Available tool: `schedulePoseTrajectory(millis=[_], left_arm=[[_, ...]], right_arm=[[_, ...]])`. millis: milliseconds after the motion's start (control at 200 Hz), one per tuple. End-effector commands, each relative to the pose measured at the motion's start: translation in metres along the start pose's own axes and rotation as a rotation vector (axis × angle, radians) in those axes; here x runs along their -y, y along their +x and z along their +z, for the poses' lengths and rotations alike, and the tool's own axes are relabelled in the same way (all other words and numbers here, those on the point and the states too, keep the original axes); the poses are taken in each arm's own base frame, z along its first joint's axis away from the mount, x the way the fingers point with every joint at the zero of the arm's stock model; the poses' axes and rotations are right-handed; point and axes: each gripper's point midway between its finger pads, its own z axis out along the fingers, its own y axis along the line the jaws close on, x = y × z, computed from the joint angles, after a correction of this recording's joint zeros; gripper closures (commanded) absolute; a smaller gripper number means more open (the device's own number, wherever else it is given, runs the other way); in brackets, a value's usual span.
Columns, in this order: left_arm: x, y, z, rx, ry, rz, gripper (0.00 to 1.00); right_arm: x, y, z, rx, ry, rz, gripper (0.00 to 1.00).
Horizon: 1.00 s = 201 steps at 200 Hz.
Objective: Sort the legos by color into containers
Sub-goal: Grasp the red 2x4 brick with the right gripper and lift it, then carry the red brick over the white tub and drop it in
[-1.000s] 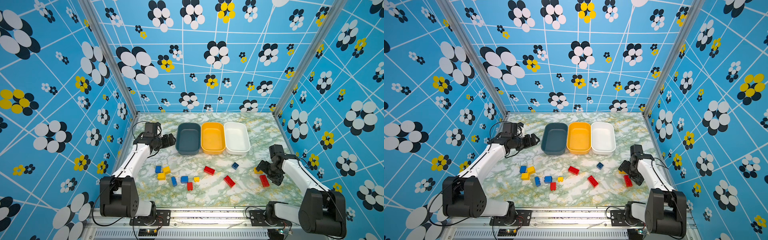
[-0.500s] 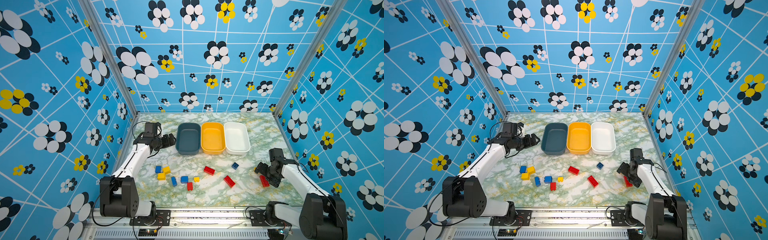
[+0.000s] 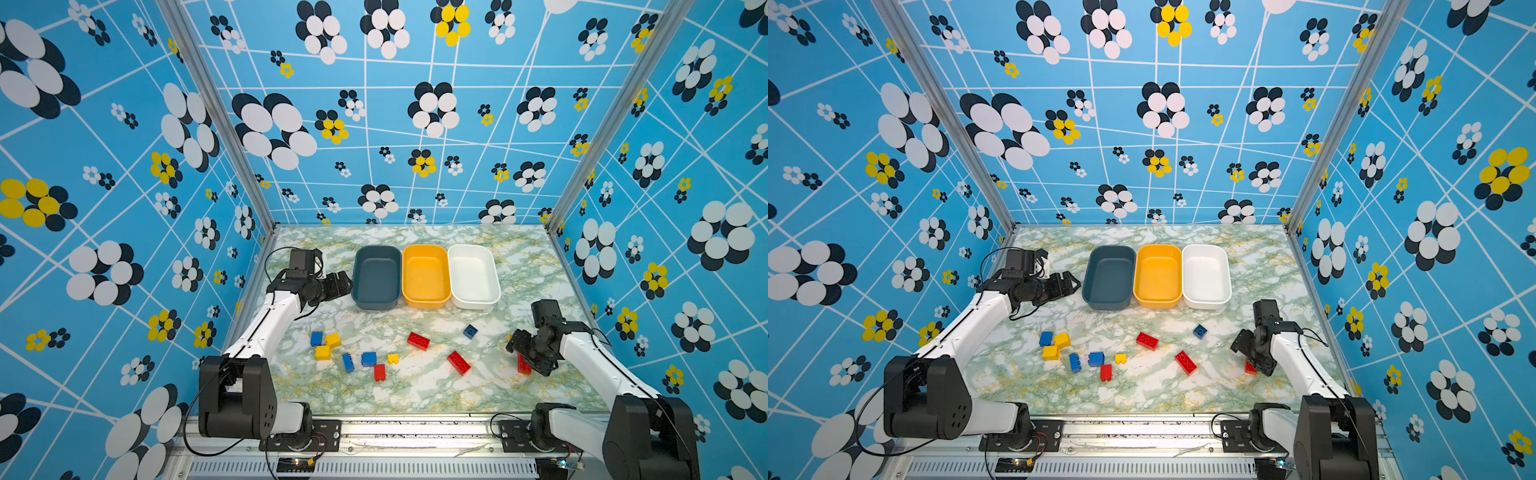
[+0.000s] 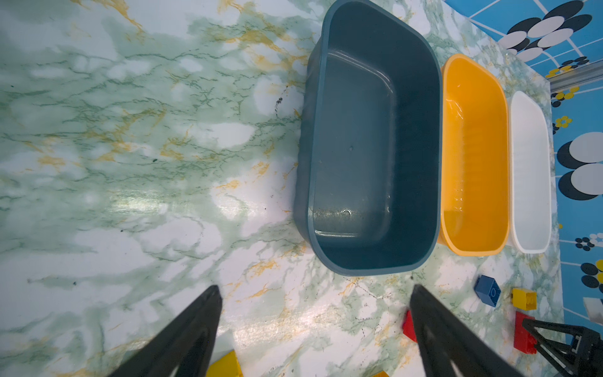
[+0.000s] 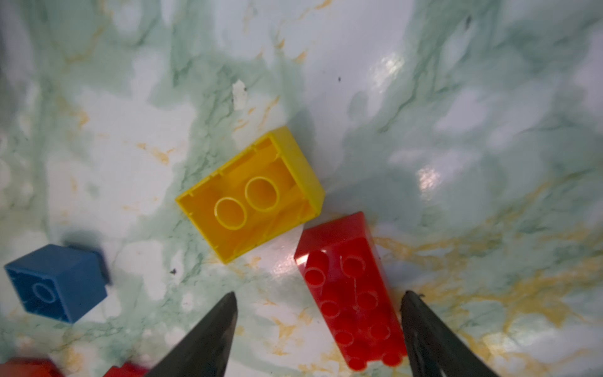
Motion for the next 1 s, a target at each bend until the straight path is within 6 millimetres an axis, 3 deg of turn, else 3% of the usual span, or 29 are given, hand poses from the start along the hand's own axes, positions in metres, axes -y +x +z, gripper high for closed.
schedulePoseTrajectory(millis=[0,495,790,999], left_arm=[[0.001,0.002,-0.005,0.013,0.019,-0.005,0.08],[0.003,0.007,-0.008,0.011,0.031,-0.018,0.08],[0.005,0.007,-0.010,0.013,0.041,-0.024,0.08],[0.005,0.008,-0.016,0.018,0.034,-0.020,0.08]], right_arm=[[0.006,0.000,-0.002,-0.011,0.060,0.000,0.27],[0.011,0.002,0.002,-0.024,0.110,-0.005,0.69],[-0.010,-0.009,-0.040,0.064,0.013,-0.008,0.76],[-0.060,-0.051,-0.079,0.157,-0.082,-0.120,0.76]])
